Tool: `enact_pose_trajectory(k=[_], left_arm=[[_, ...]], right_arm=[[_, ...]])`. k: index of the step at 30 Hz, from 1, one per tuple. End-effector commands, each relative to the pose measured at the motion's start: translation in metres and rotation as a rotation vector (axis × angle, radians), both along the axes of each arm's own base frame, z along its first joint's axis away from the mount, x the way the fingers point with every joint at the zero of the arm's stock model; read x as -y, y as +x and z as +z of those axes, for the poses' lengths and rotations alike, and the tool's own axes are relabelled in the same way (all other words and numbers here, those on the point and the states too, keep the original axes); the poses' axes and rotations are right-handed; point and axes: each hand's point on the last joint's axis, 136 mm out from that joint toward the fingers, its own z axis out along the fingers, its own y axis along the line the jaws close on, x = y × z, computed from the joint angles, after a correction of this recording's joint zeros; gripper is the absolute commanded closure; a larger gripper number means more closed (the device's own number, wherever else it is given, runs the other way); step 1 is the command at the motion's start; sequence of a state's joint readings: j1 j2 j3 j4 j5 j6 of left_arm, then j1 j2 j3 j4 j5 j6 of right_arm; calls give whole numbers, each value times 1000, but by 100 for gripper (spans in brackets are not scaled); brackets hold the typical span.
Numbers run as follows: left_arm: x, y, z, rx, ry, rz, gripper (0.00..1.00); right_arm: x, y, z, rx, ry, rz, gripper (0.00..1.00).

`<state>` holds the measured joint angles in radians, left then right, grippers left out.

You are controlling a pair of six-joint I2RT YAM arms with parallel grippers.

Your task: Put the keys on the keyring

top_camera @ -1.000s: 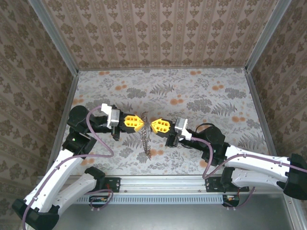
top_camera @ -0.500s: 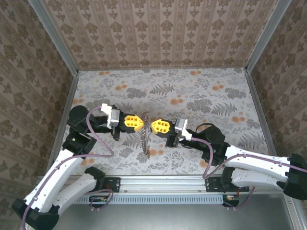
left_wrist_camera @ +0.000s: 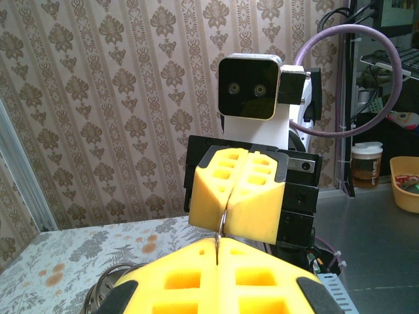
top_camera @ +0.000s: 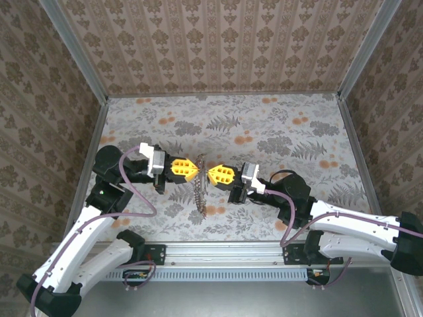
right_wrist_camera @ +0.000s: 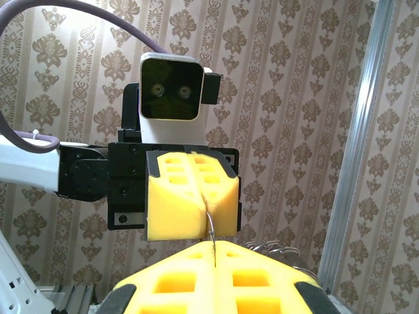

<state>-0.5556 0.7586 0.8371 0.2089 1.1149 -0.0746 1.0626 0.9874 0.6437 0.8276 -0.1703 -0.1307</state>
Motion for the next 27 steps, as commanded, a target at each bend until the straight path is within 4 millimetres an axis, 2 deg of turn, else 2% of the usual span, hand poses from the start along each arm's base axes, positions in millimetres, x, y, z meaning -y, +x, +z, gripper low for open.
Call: enact_pose_trajectory(k=[1, 27], left_arm=[[-3, -9, 9, 61, -24, -19, 100], [-3, -10, 10, 63, -26, -23, 100]], right_arm=[[3, -4, 9, 16, 36, 19, 100], [-2, 2, 9, 9, 21, 5, 100]])
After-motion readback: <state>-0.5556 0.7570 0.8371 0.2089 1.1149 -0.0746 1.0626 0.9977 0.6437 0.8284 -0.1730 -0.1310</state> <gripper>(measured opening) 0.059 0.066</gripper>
